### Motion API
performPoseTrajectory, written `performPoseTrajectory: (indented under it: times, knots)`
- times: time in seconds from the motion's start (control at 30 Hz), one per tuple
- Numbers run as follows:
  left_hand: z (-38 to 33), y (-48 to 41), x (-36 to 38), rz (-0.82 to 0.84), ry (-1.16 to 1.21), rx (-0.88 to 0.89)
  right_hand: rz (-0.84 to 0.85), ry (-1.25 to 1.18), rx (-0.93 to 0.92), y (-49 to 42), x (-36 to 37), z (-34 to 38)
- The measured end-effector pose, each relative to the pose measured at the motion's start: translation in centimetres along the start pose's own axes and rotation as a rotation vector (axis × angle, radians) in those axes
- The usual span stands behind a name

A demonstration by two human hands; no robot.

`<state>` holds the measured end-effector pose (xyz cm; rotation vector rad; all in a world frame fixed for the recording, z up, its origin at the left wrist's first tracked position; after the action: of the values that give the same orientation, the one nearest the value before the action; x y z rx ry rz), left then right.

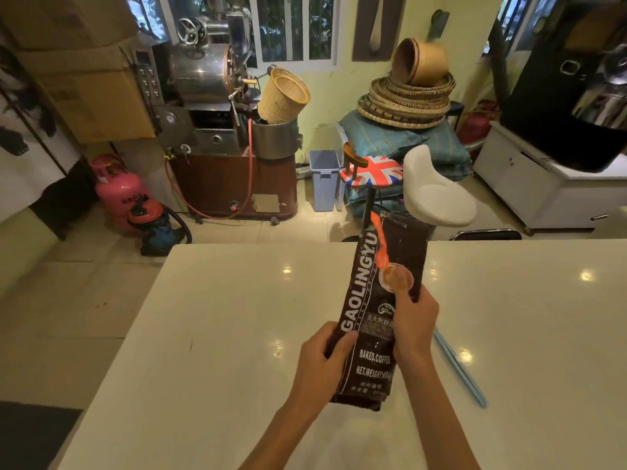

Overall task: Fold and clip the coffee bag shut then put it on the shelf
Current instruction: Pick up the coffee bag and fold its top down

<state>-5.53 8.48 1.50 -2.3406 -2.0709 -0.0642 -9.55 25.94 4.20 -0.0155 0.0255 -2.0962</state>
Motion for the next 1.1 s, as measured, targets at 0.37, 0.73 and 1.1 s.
performPoseTrajectory:
  times: [0.37,0.73,1.1]
  knots:
    - [-2.8,-1.7,-2.2,-0.383,0.086,0.113,0.164,0.209,-0.244,3.9,3.9,2.7]
    - [-6.4,-4.1,-4.9,-0.477,0.049,0.210,0.380,0.229,-0.215,5.7,5.0,0.3]
    - [-4.6,-4.5,-3.7,-0.093,0.015,0.201,0.510,0.334,-0.258,5.2,3.3,-1.1]
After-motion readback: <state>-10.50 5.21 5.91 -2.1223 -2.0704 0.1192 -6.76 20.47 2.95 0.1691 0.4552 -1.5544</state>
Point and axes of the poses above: each hand's wrist, its own y-axis away from the middle knuckle, its own x-axis out of the palm, z = x × y, the point moved 7 cm from there along -y, towards the middle knuckle, and after that the axes turned 8 degrees about y, right-handed, at the moved point
